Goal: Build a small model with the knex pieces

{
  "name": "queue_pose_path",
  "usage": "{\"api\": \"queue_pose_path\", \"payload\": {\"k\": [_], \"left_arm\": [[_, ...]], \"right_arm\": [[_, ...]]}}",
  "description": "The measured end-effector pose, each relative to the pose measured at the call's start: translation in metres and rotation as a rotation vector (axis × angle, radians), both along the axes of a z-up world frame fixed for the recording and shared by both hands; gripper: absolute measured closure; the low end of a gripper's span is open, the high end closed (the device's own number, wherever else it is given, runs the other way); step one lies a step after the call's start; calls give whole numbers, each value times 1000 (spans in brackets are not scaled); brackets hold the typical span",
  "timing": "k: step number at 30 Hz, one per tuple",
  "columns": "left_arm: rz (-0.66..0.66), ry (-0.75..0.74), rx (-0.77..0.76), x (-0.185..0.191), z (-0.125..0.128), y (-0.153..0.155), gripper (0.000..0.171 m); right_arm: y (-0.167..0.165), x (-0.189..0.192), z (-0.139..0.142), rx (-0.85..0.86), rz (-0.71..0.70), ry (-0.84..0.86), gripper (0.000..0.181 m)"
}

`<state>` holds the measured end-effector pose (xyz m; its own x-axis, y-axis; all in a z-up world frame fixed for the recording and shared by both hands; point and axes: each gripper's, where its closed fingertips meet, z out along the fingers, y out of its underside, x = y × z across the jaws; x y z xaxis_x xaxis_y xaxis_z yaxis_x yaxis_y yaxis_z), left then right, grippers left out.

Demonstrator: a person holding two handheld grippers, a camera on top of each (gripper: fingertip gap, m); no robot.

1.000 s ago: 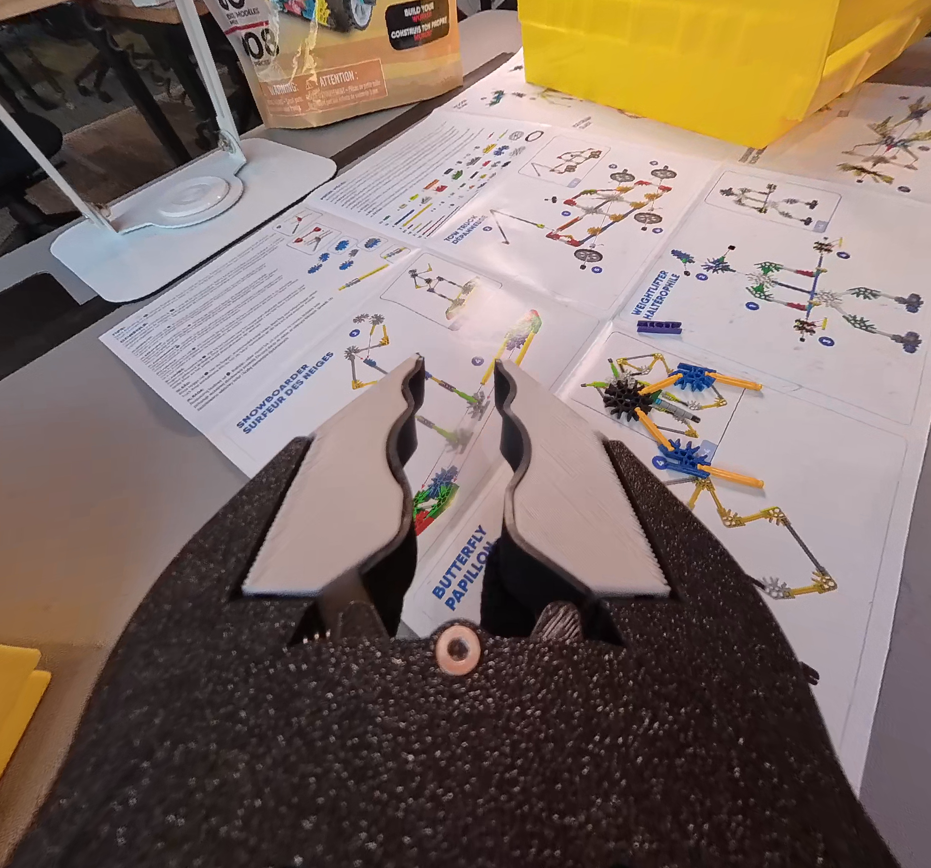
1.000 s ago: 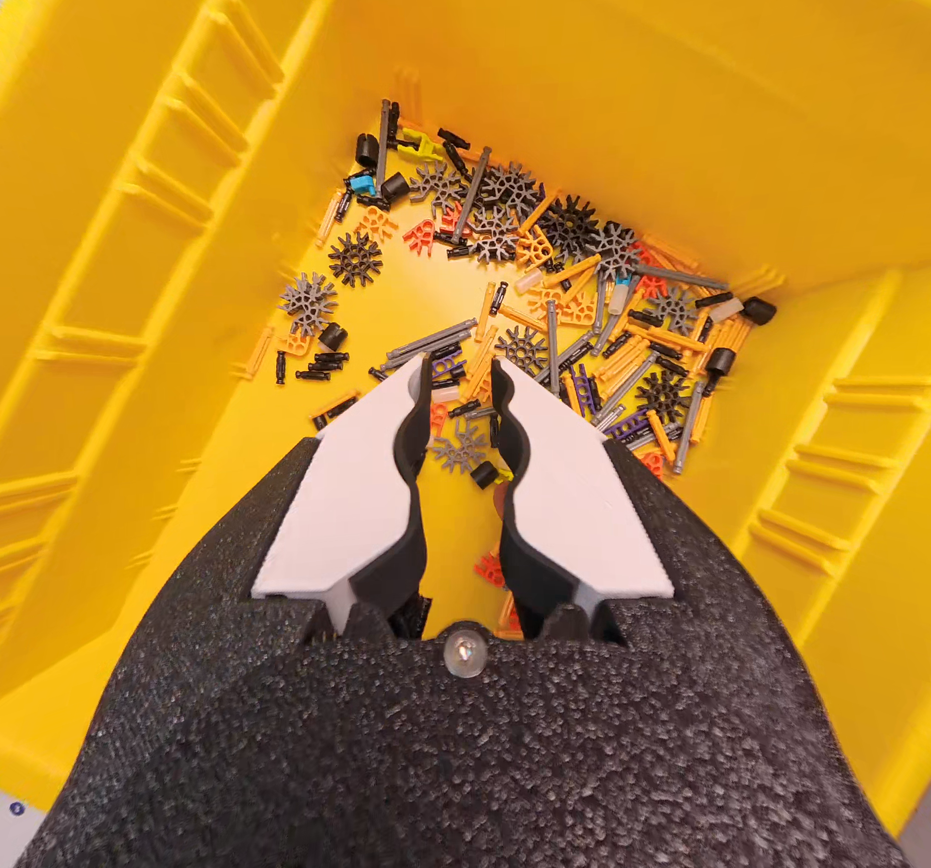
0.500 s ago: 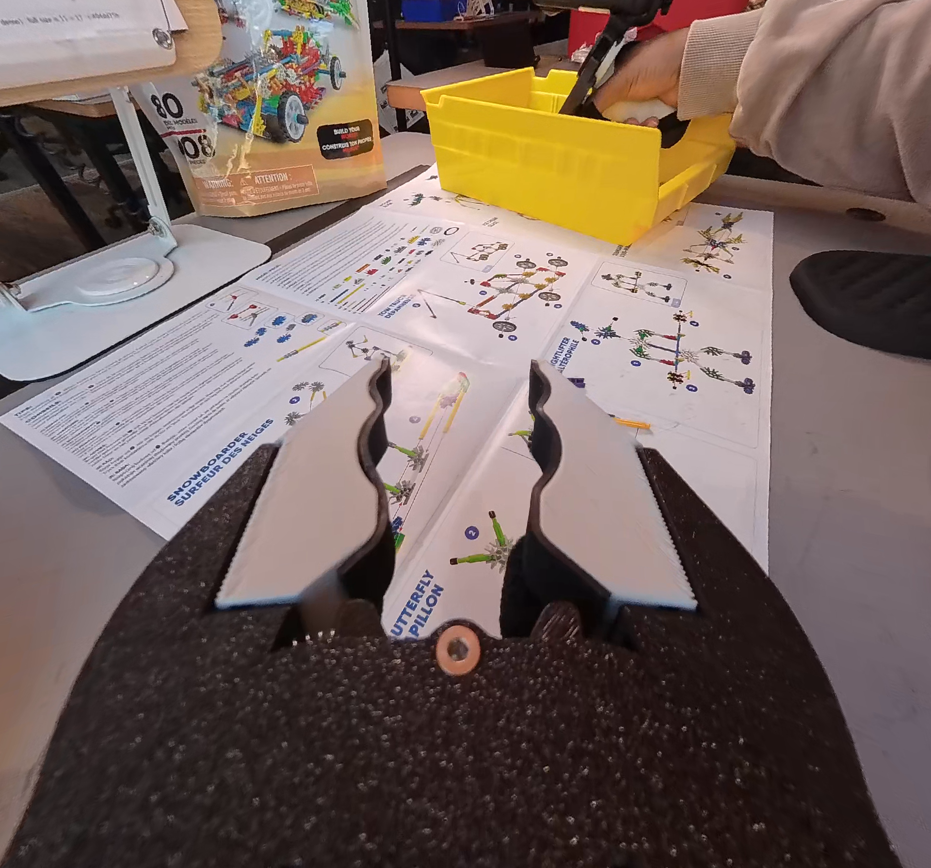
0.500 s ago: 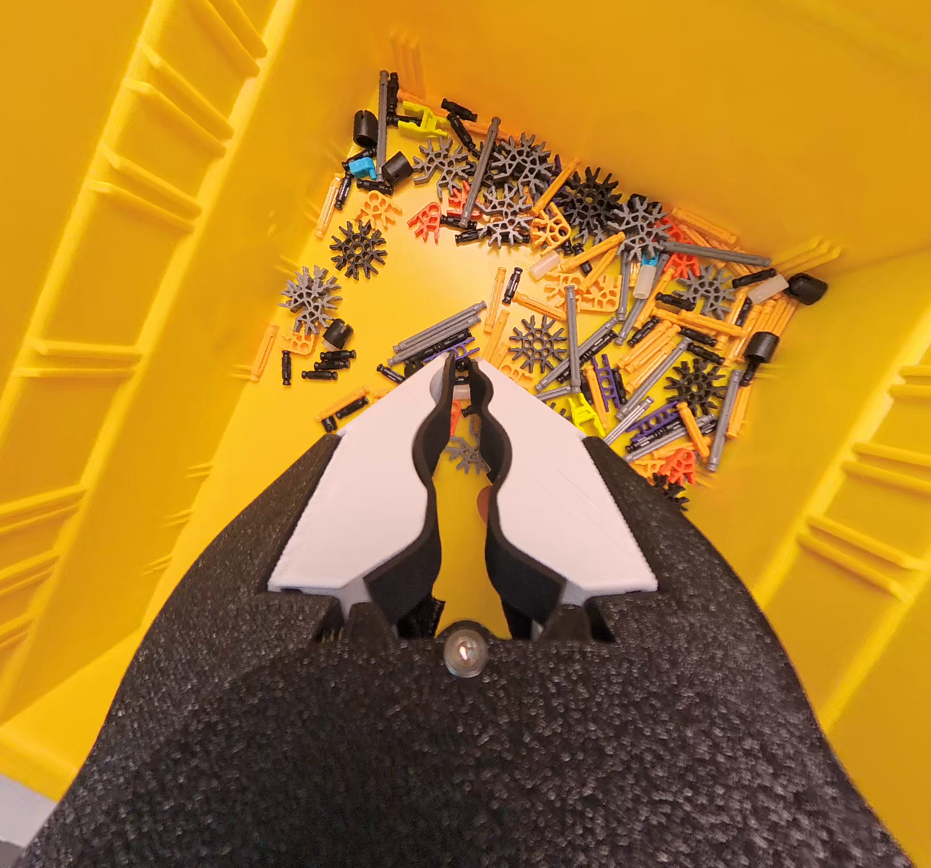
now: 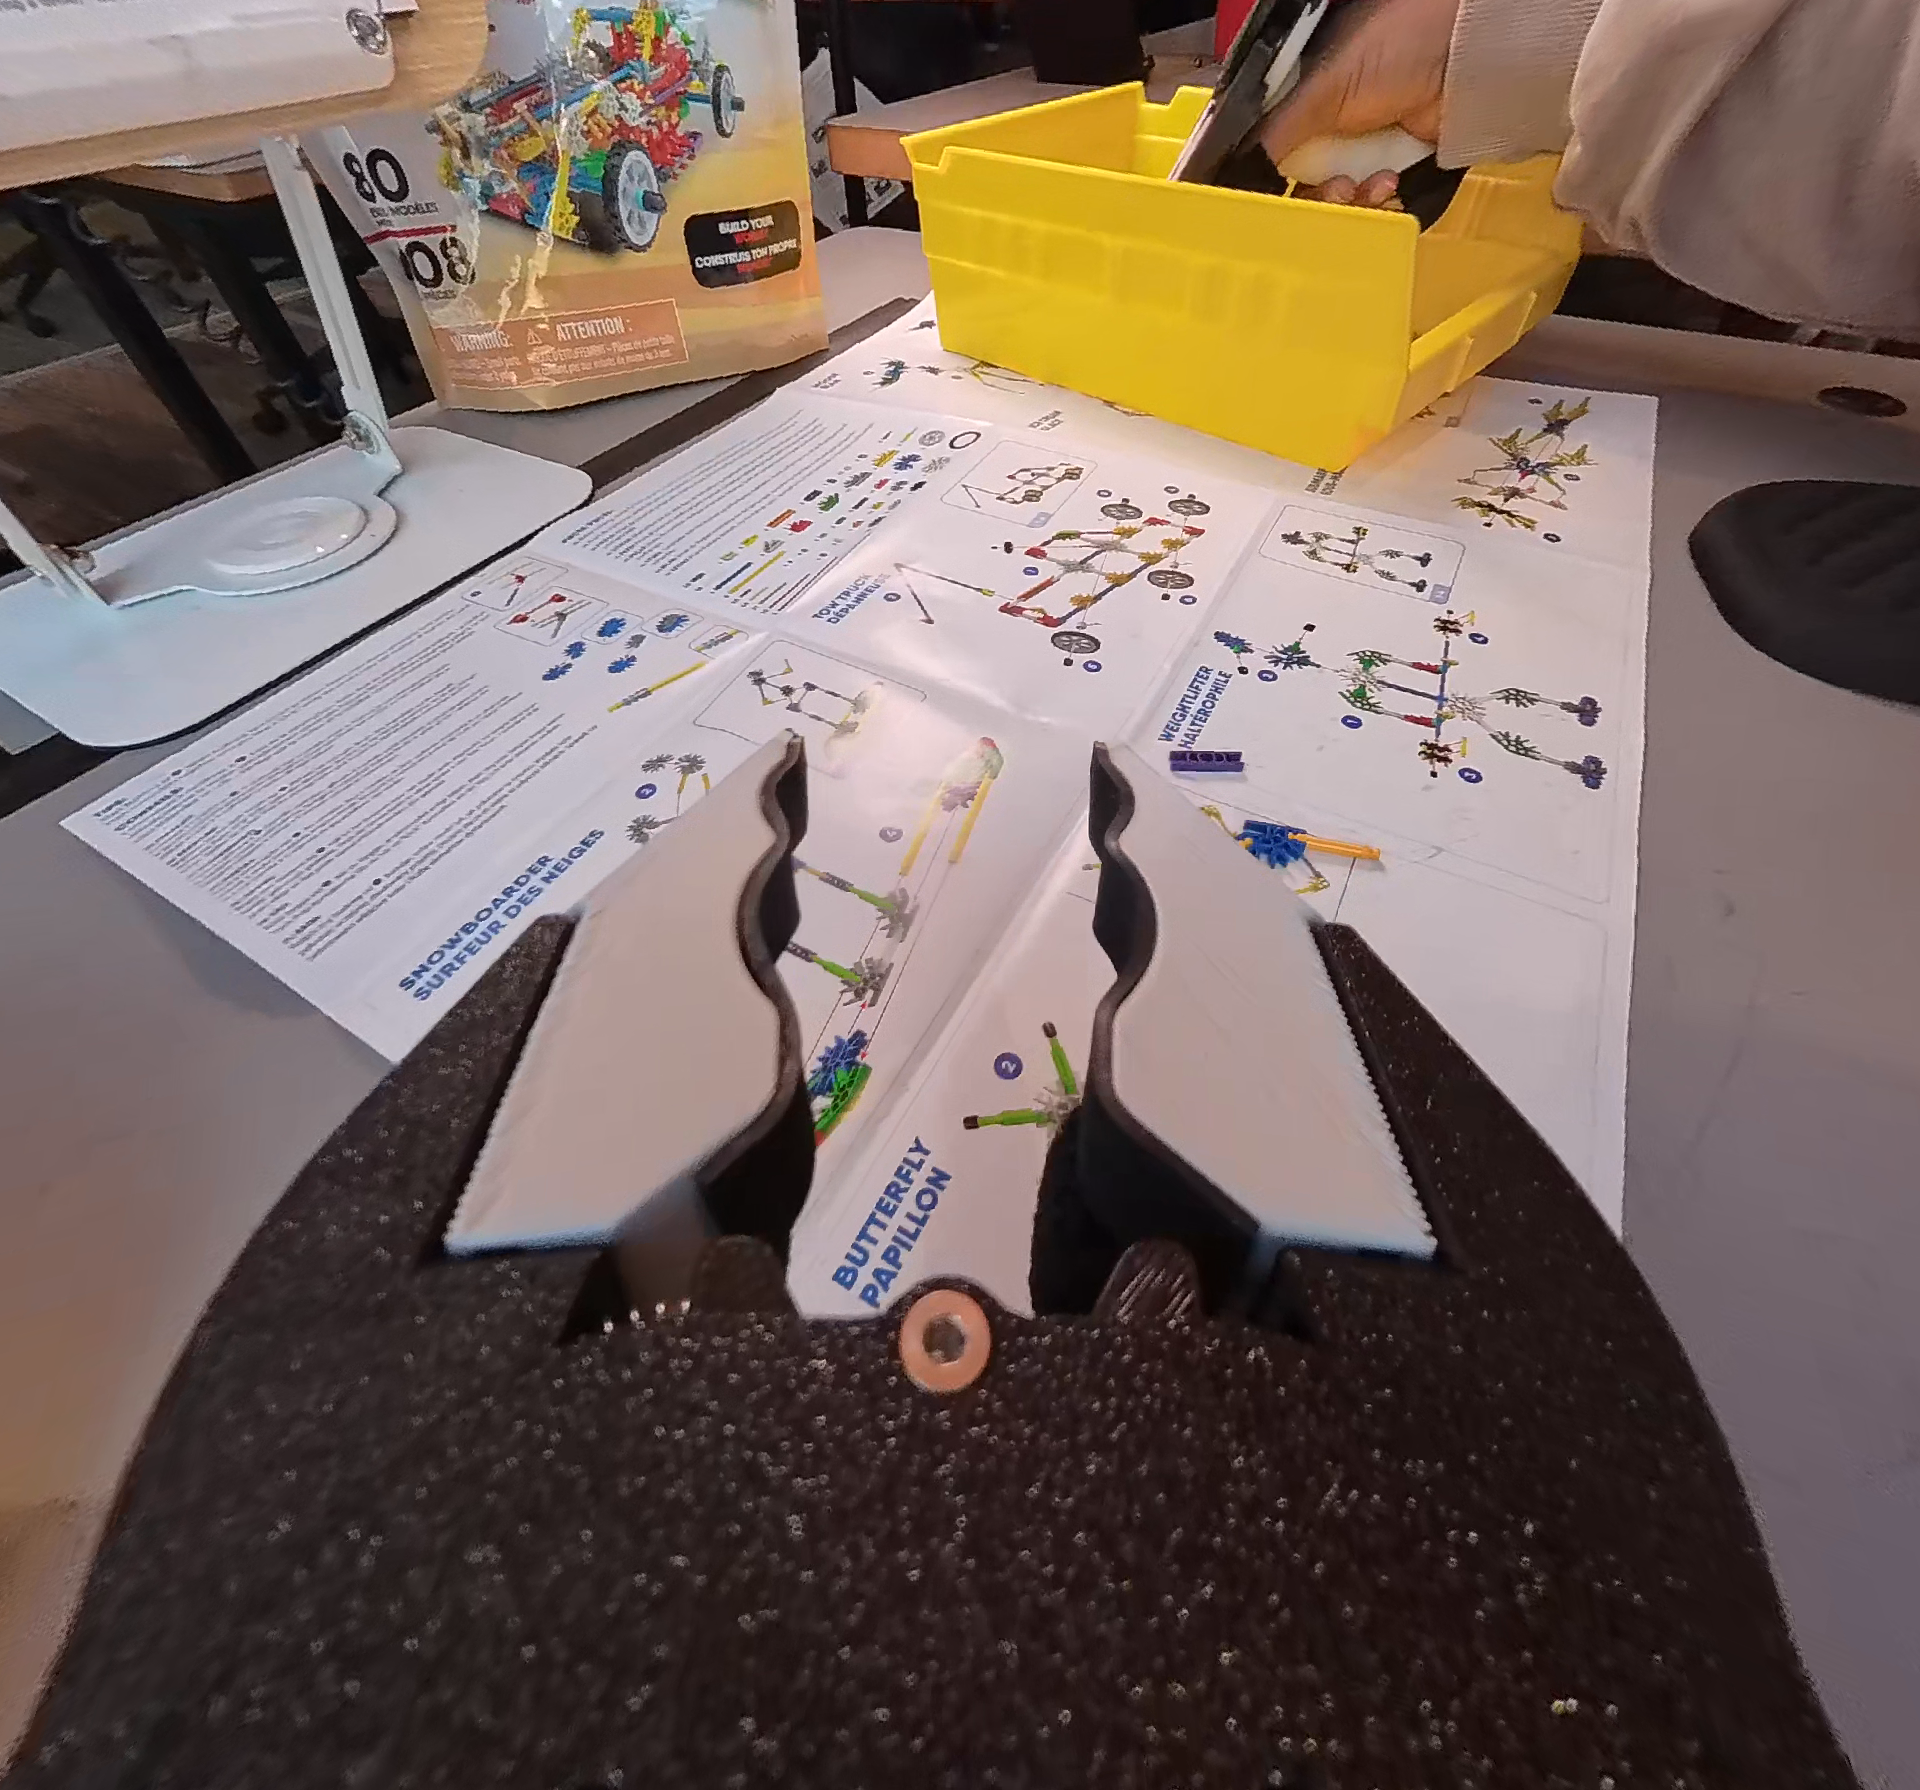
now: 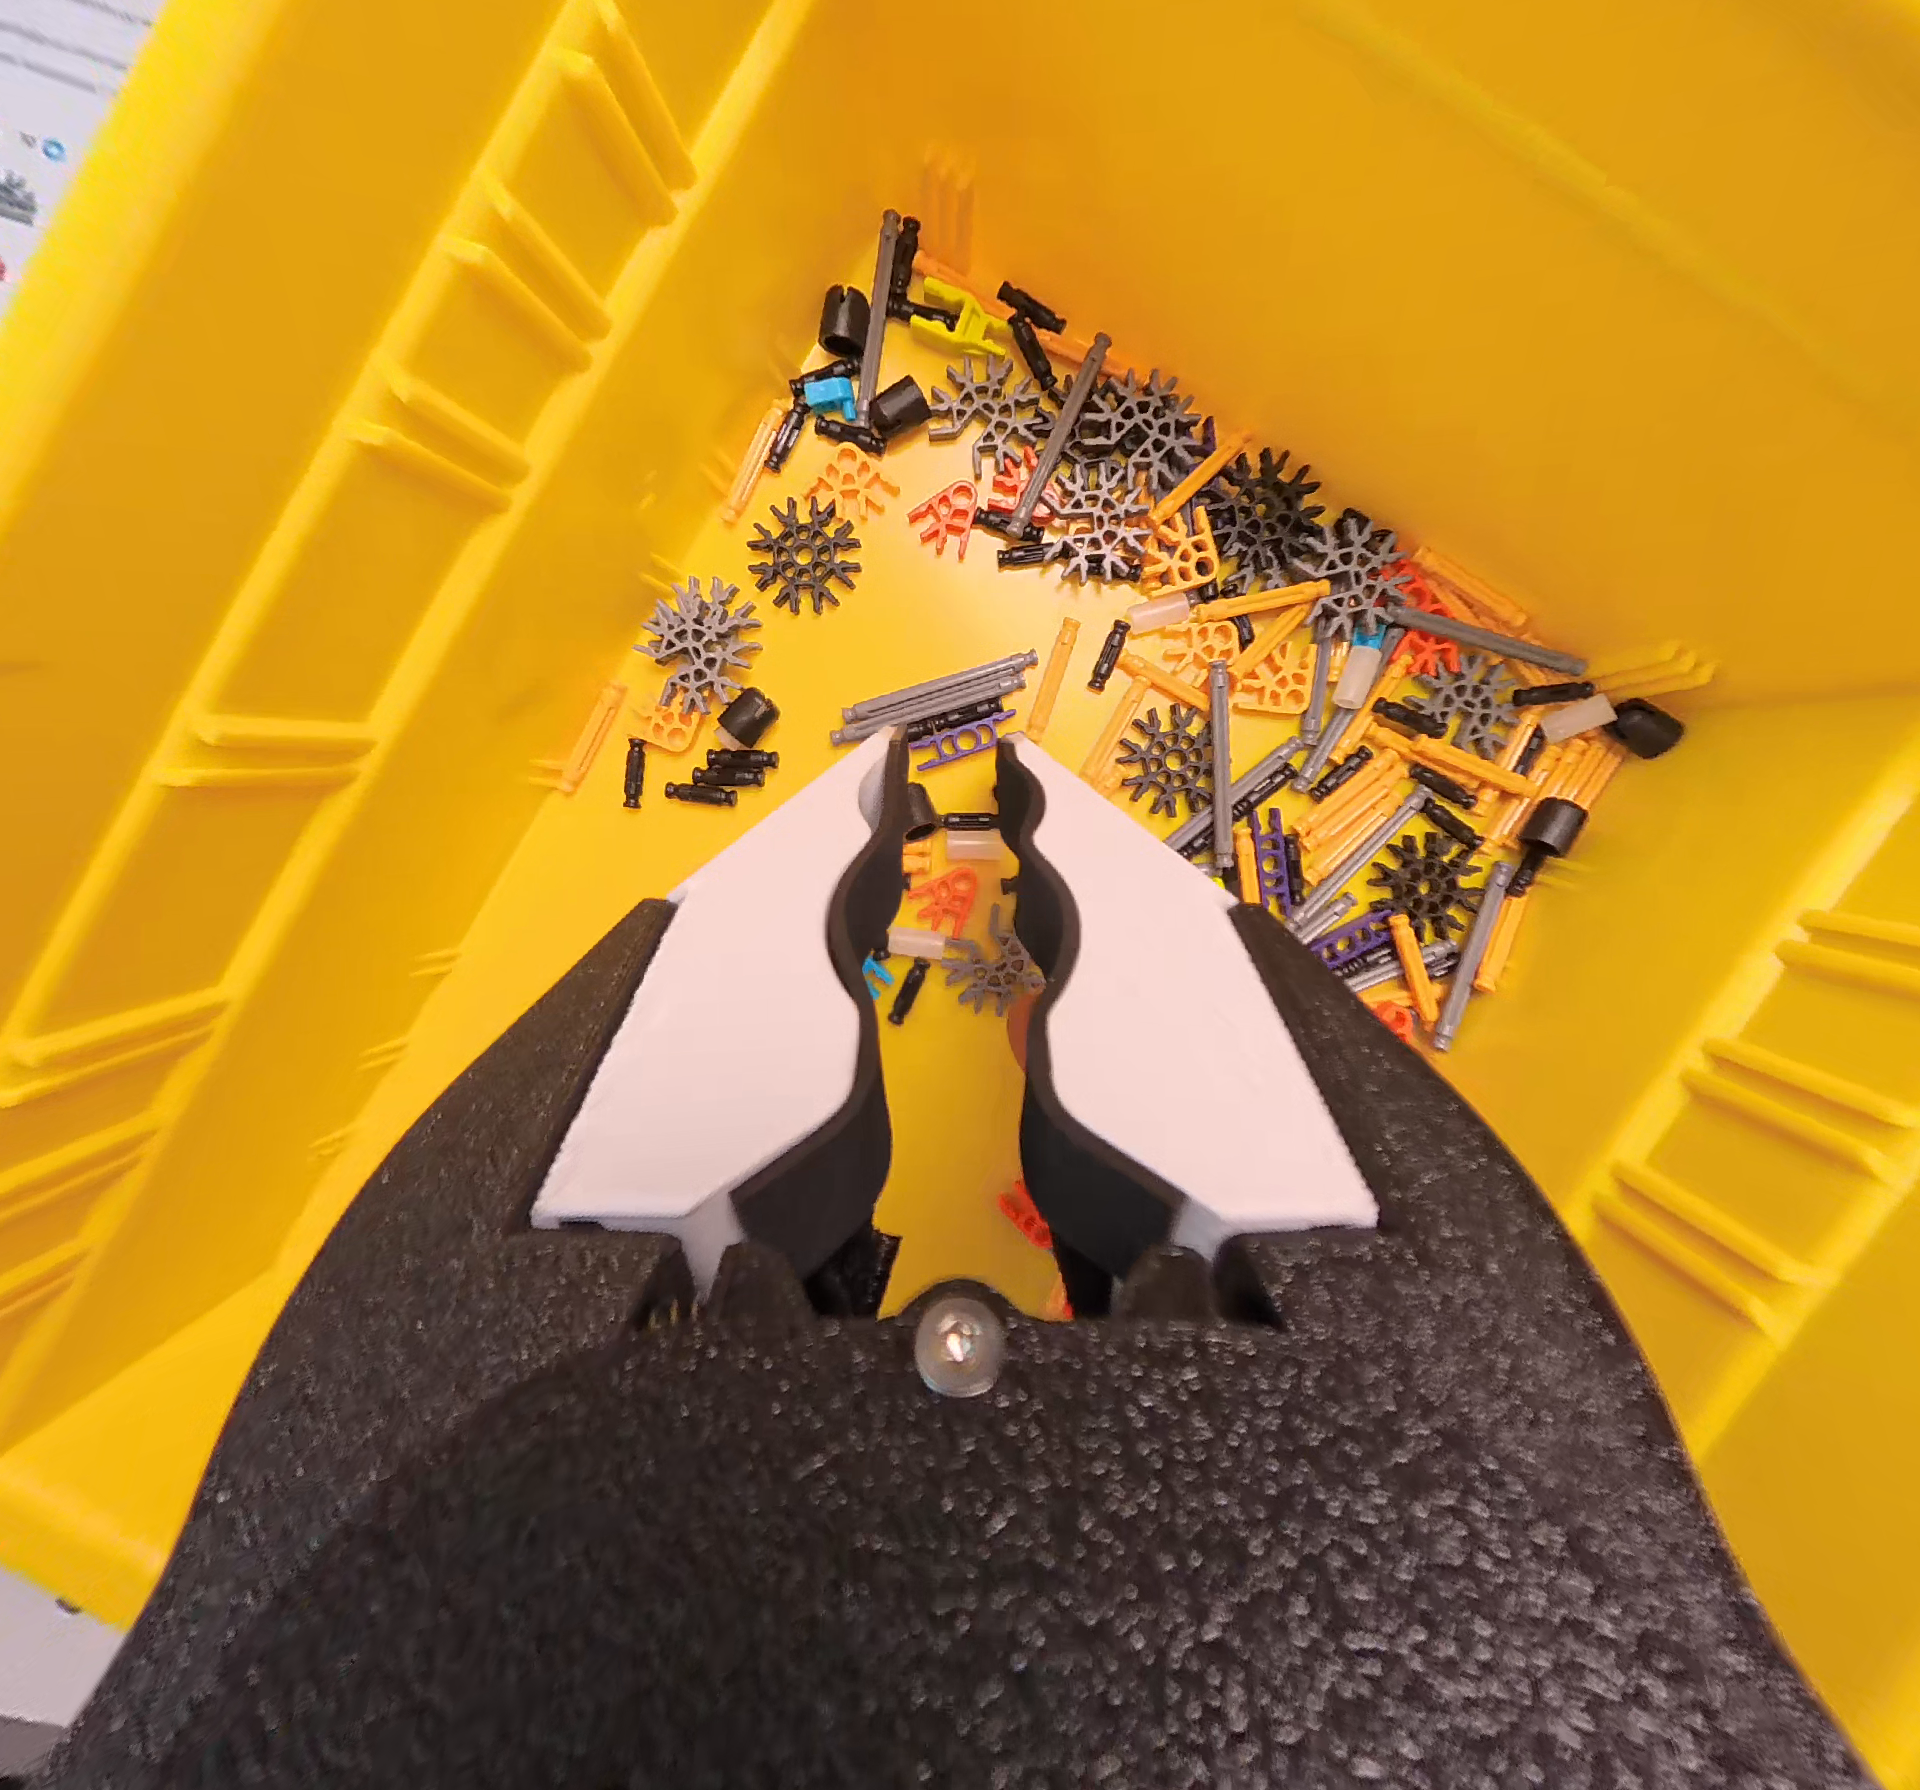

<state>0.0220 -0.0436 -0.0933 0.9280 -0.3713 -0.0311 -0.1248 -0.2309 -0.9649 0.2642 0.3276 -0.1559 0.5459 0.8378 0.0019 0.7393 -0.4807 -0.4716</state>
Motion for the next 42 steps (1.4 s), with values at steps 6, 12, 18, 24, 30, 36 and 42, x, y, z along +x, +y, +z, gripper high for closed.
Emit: {"api": "queue_pose_path", "payload": {"k": [6, 12, 18, 24, 30, 36, 42], "left_arm": [[107, 45, -14, -34, 2, -4, 117], [138, 30, -7, -46, 6, -7, 117], [120, 49, -18, -40, 2, -7, 117], [117, 50, -23, -39, 1, -6, 117], [110, 54, -27, -37, 0, -6, 117], [107, 55, -23, -35, 2, -7, 117], [83, 59, -45, -29, -3, -6, 117]], "right_arm": [[4, 0, -10, -72, -14, -8, 167], [10, 7, -10, -139, -48, 28, 175], [16, 15, -8, -131, -84, 49, 176], [16, 13, -11, -63, -25, -37, 175], [15, 11, -12, -37, 42, -66, 179], [9, -1, 30, 80, 68, 28, 179], [-145, -81, 146, 99, 391, 402, 179]]}}
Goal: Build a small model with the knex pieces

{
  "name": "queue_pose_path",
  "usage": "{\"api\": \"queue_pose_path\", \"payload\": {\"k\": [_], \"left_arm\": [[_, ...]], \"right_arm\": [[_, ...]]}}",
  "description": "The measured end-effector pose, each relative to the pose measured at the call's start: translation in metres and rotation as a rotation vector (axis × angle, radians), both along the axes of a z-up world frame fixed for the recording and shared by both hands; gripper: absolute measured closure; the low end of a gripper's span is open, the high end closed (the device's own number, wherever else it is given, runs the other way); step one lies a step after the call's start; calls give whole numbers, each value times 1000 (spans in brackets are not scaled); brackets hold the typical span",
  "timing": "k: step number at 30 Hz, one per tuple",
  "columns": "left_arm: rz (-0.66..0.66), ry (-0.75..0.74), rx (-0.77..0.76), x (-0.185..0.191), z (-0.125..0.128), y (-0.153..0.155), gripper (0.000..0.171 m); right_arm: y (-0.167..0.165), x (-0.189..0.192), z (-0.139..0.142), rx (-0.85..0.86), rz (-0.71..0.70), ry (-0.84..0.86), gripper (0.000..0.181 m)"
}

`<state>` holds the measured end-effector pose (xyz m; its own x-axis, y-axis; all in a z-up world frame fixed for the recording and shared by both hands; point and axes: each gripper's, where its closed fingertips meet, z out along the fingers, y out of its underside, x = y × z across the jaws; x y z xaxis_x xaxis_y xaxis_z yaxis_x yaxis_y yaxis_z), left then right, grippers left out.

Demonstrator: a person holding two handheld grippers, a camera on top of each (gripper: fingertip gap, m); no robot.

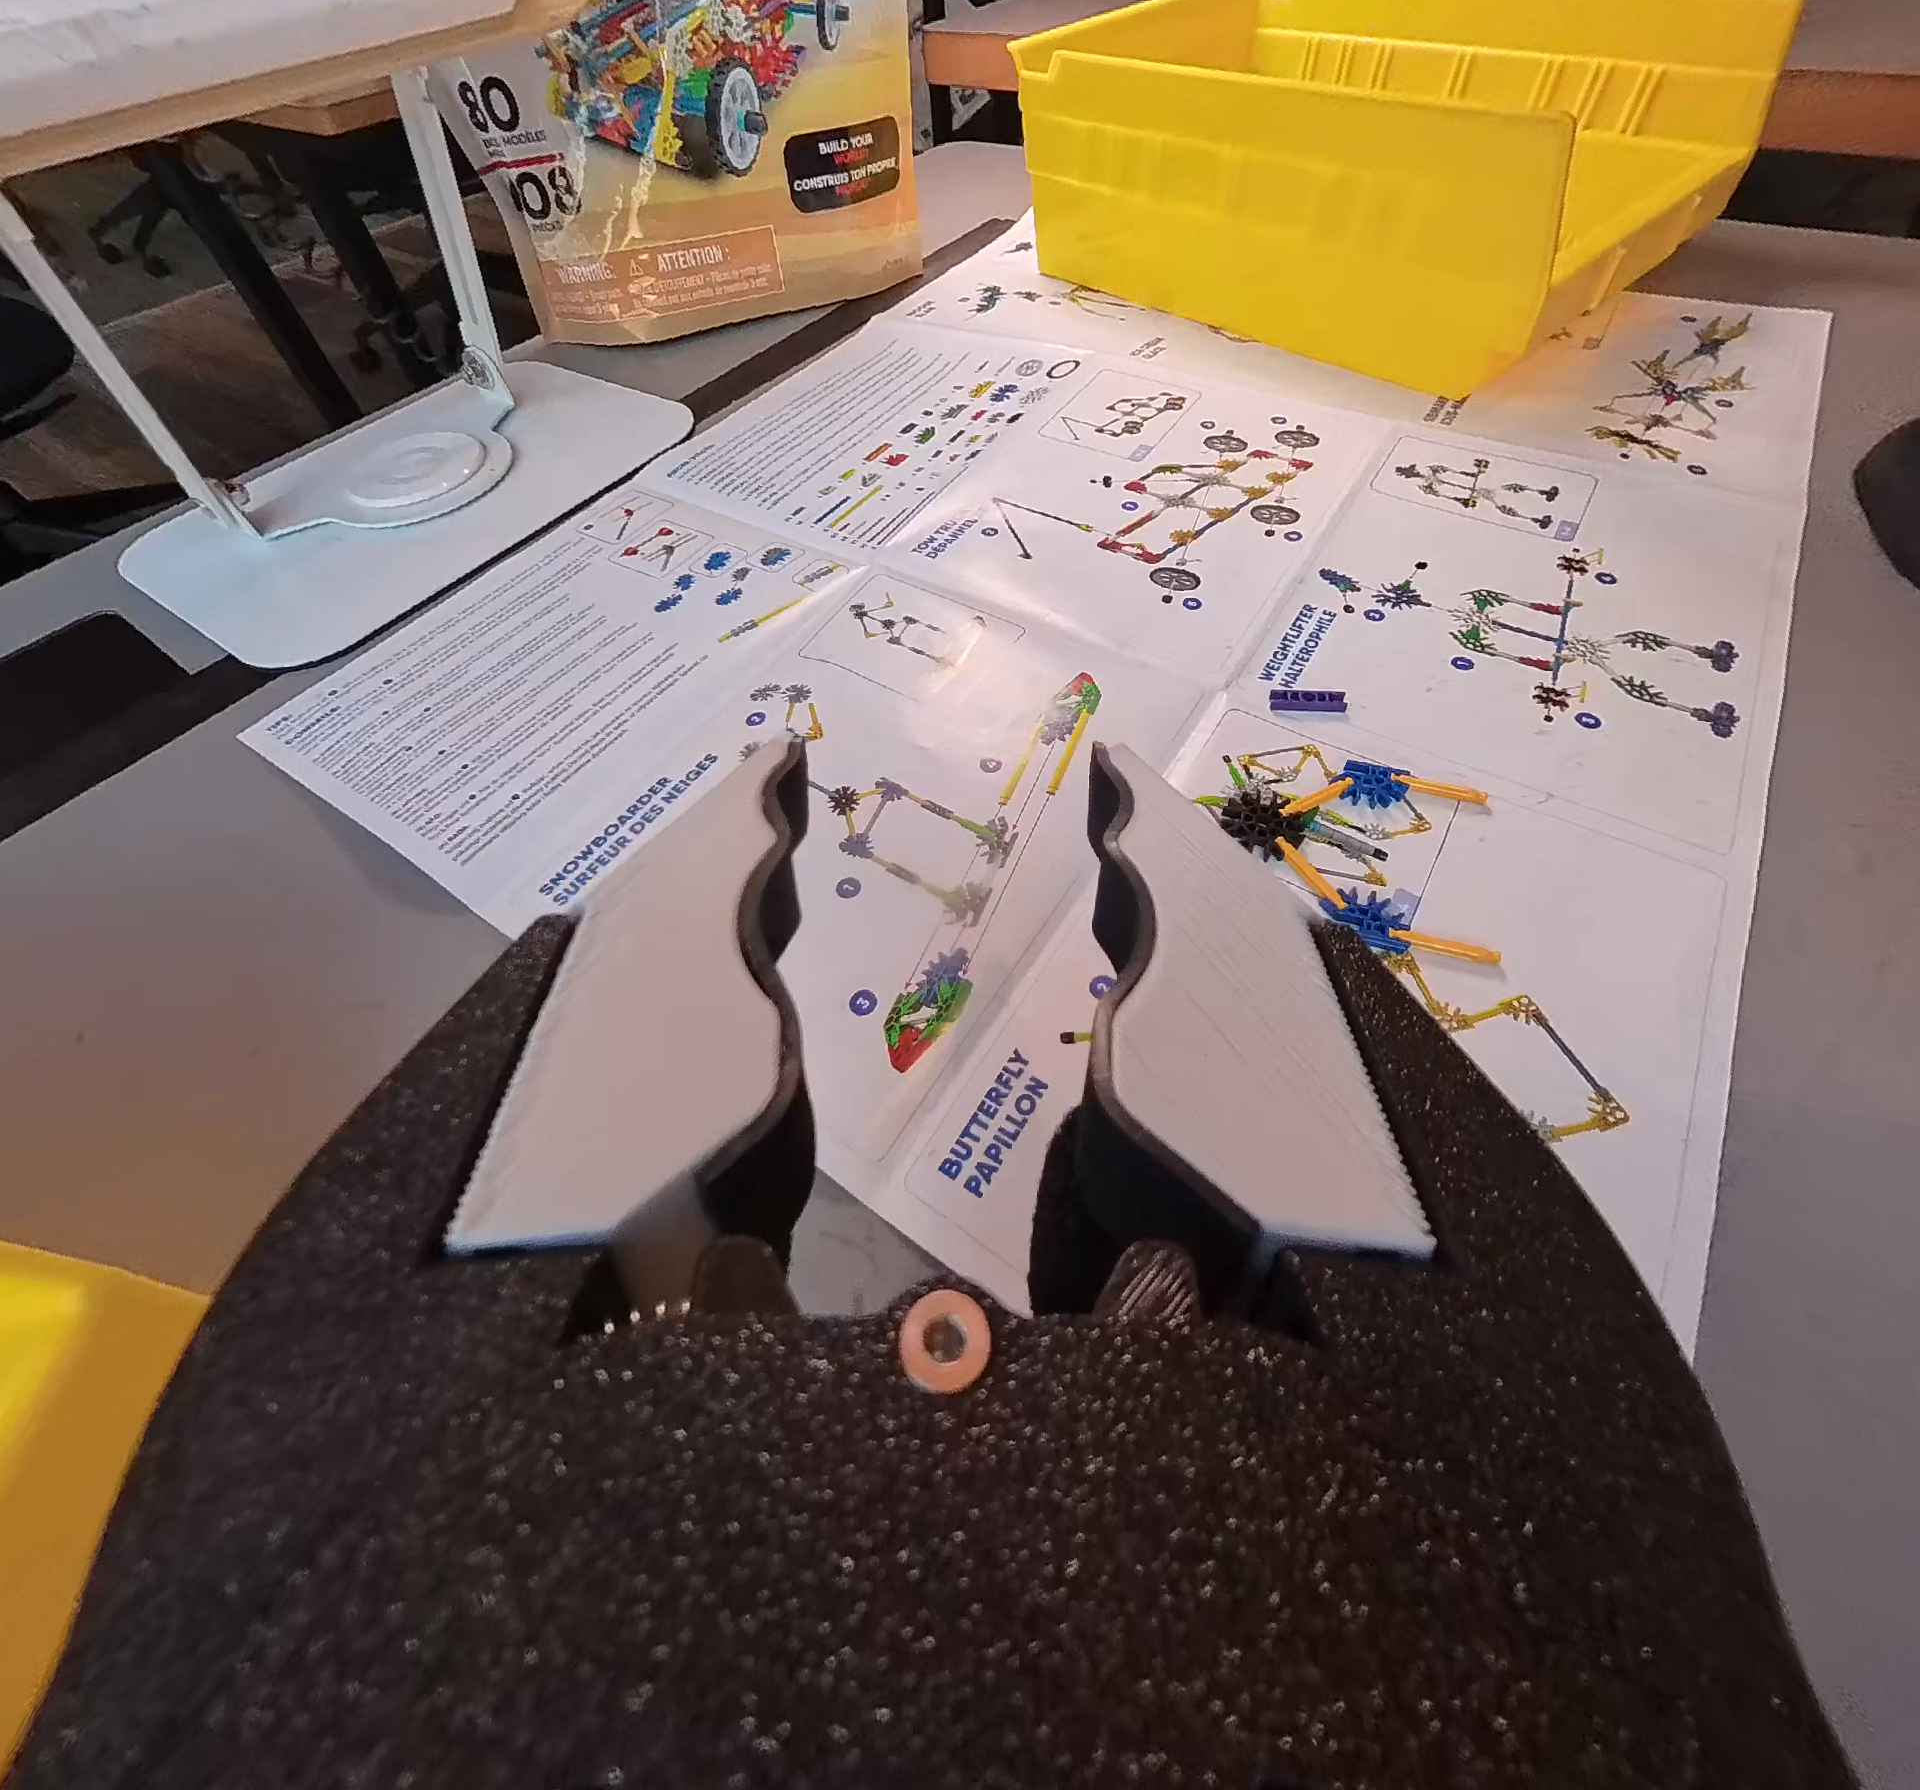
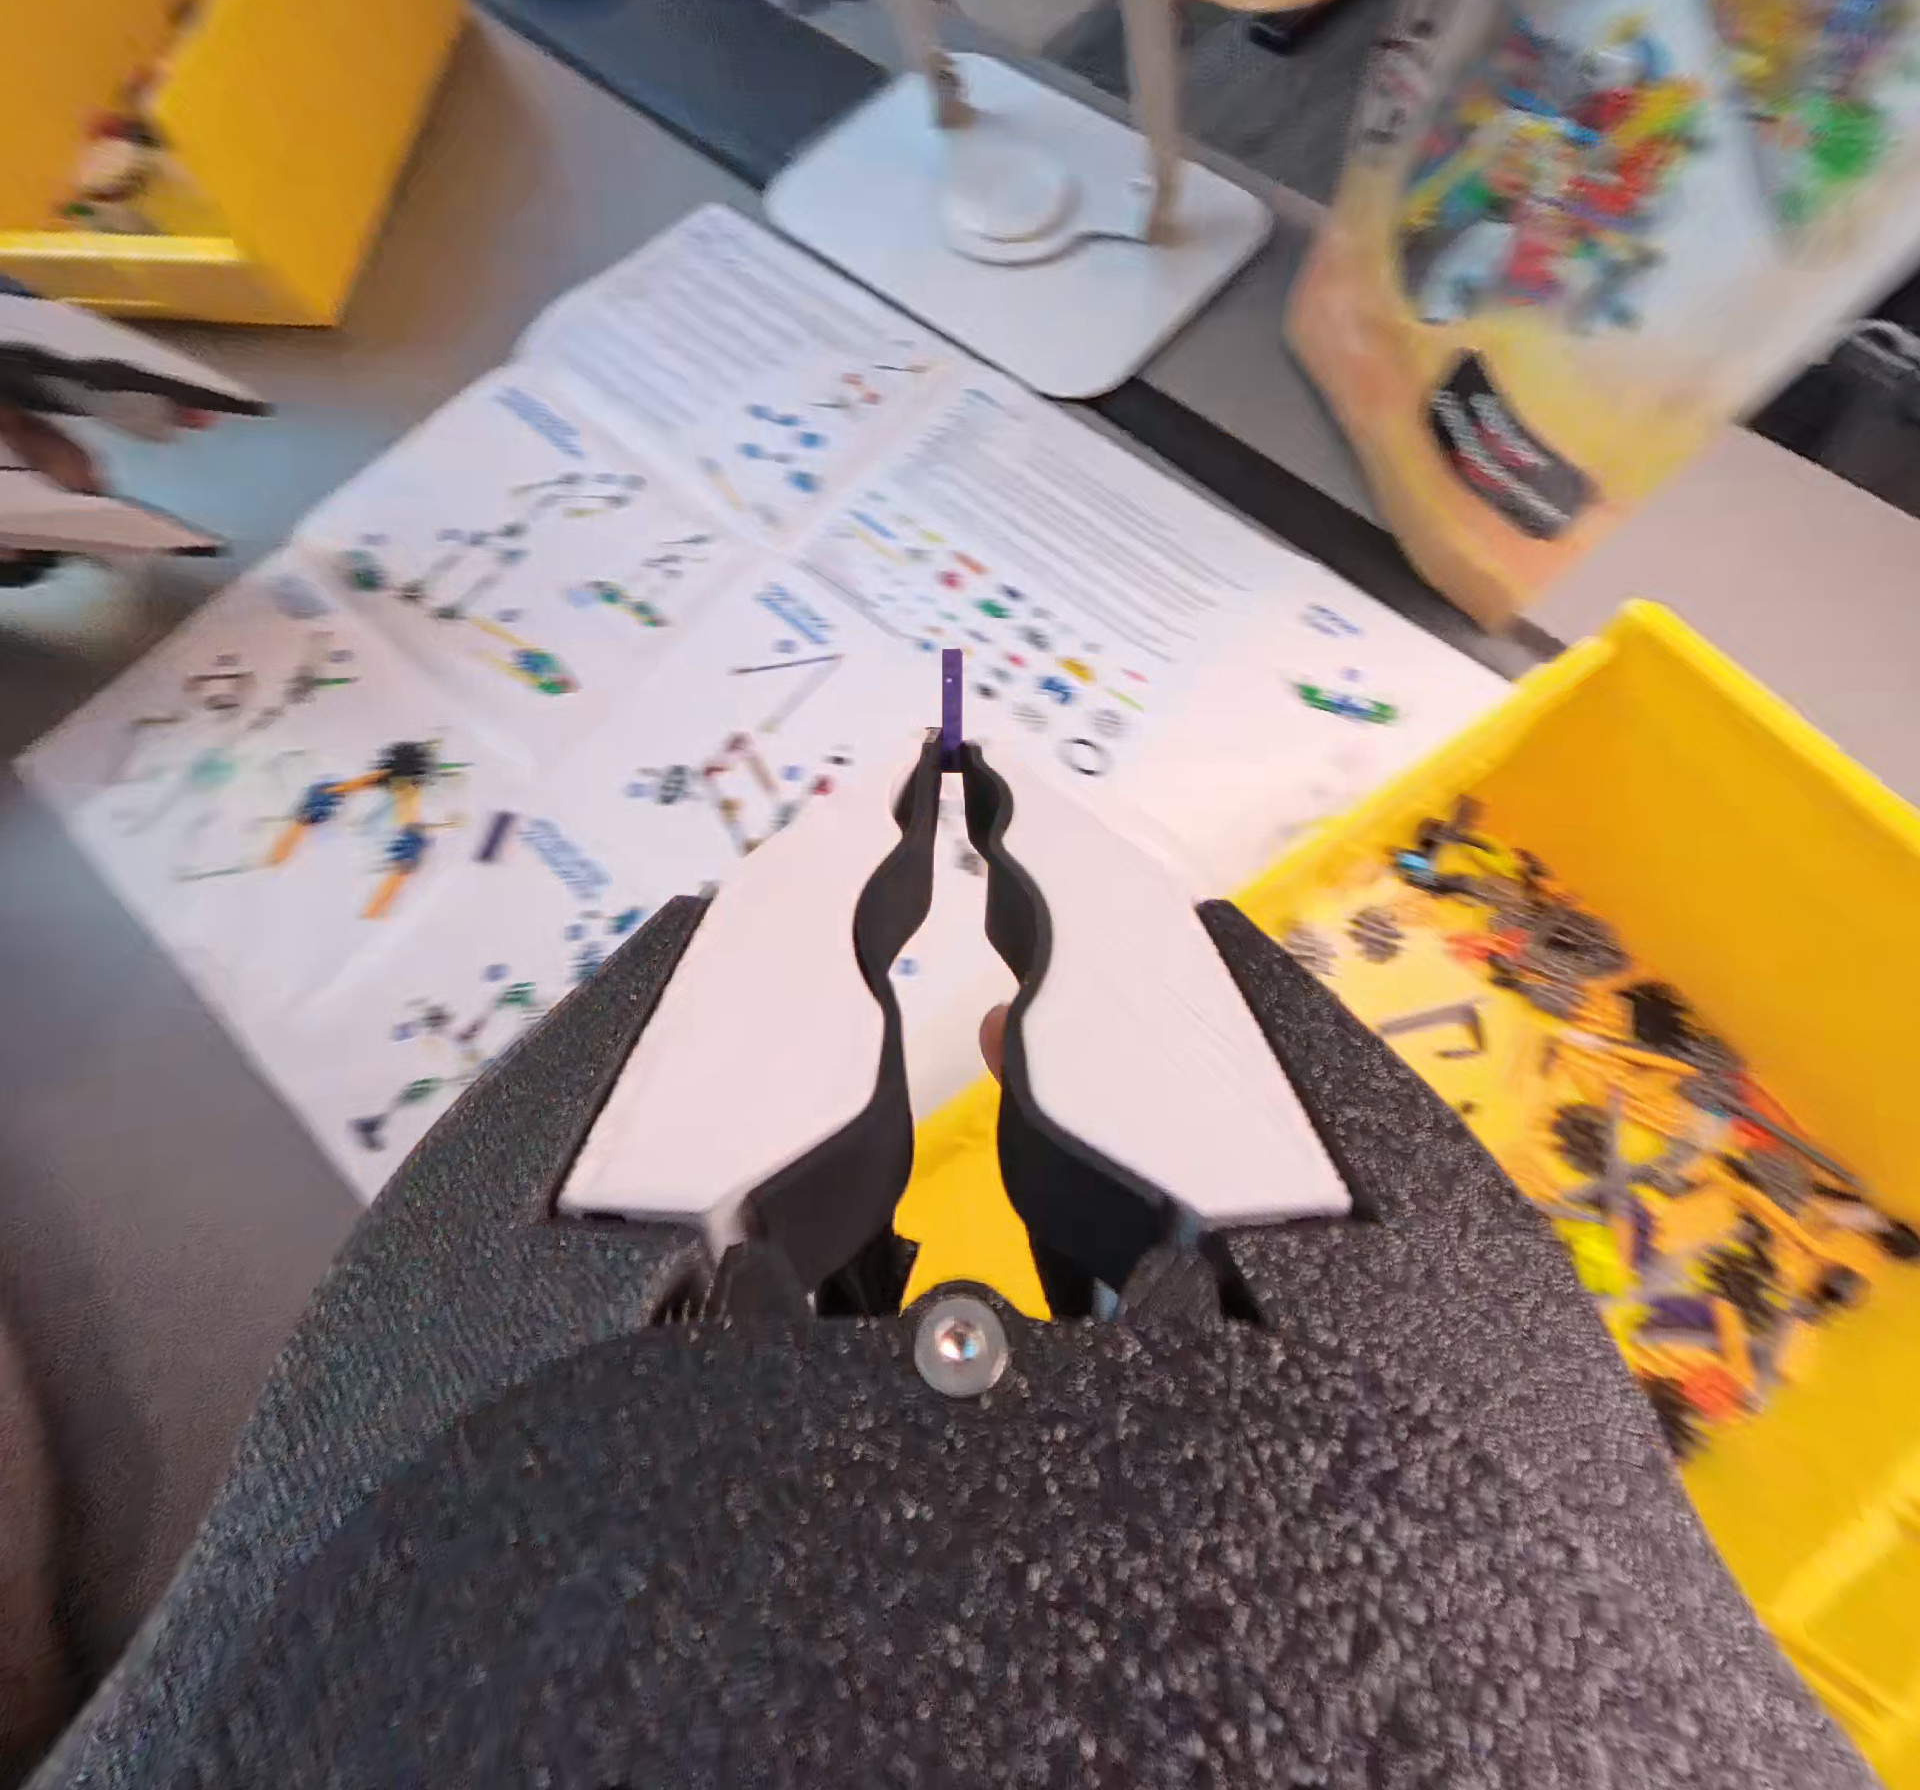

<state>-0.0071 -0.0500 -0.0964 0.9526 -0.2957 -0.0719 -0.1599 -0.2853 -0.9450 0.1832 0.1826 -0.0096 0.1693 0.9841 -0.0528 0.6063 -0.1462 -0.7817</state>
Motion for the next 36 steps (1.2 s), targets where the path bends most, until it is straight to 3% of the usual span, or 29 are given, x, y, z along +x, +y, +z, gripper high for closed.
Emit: {"api": "queue_pose_path", "payload": {"k": [2, 4, 7, 9, 12, 17, 25, 31, 36], "left_arm": [[-24, 13, -15, 5, -2, -1, 117], [-41, 38, -22, 9, -3, -3, 119], [-104, 60, -37, 21, -3, -9, 129], [-153, 80, -60, 31, -7, -13, 133], [-205, 125, -107, 41, -18, -17, 136], [-253, 173, -189, 49, -36, -22, 136], [-293, 168, -253, 55, -50, -27, 136], [-307, 171, -271, 58, -55, -28, 136], [-323, 174, -276, 62, -55, -30, 136]], "right_arm": [[-70, -17, -5, -72, 135, 1, 179], [-125, -29, -29, -113, 223, -34, 179], [-185, -39, -82, -217, 299, -119, 179], [-203, -43, -117, -222, 308, -179, 180], [-219, -42, -149, -230, 328, -249, 179], [-229, -38, -161, -231, 357, -297, 178], [-205, -39, -159, -94, 327, -279, 172], [-213, -36, -151, -17, 457, -250, 170], [-214, -38, -153, 155, 551, -251, 164]]}}
